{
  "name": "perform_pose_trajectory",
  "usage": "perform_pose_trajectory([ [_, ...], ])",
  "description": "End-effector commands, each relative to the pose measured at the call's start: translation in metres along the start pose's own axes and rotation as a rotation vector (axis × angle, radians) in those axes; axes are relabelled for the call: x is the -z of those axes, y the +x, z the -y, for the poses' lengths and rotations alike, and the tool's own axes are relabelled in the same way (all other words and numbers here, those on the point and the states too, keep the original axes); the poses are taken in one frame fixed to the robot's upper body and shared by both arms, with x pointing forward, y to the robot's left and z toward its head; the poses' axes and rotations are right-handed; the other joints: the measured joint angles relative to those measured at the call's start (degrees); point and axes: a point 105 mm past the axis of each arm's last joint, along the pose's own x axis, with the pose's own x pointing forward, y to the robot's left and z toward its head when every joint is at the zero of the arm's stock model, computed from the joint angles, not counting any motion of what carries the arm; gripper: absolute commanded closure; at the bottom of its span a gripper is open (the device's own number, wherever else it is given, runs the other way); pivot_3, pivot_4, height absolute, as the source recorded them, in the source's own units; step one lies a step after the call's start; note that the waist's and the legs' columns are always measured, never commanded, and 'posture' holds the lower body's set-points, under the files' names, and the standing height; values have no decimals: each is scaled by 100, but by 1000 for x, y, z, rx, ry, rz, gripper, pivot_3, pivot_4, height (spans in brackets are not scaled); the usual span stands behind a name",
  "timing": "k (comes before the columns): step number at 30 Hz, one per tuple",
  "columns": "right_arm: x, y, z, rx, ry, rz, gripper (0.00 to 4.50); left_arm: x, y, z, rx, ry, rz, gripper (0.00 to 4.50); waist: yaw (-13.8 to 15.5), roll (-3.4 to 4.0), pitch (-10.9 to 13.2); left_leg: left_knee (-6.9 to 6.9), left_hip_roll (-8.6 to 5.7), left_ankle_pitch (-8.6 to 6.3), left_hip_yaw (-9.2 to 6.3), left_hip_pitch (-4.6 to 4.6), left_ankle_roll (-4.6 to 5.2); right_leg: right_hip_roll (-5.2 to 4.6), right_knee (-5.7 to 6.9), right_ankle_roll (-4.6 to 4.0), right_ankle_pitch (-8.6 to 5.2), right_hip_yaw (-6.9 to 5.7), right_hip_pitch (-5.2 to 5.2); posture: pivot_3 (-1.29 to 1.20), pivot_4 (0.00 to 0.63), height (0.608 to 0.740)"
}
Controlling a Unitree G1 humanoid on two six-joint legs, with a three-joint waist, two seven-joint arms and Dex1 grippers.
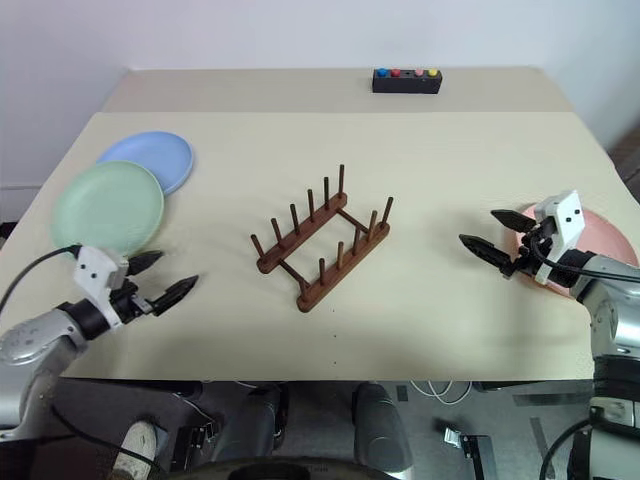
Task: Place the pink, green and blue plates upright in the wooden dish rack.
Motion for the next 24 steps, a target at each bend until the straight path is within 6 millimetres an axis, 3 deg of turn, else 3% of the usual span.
perform_pose_trajectory([
  [1,-17,-5,1,8,-39,49,49,-10,0,0,14,26,31,0,-3,0,0,0,0,0,0,0,0,0,0,0,0,0,0,0,150,730],
  [14,-15,8,-12,-32,-36,55,49,-24,6,34,133,20,40,0,-4,0,0,0,1,0,0,0,0,1,1,0,0,0,0,0,150,730],
  [24,-11,16,-26,-58,-22,61,49,-18,7,98,452,-15,-42,0,1,0,0,-1,1,0,0,1,0,1,2,0,0,1,0,0,150,730],
])
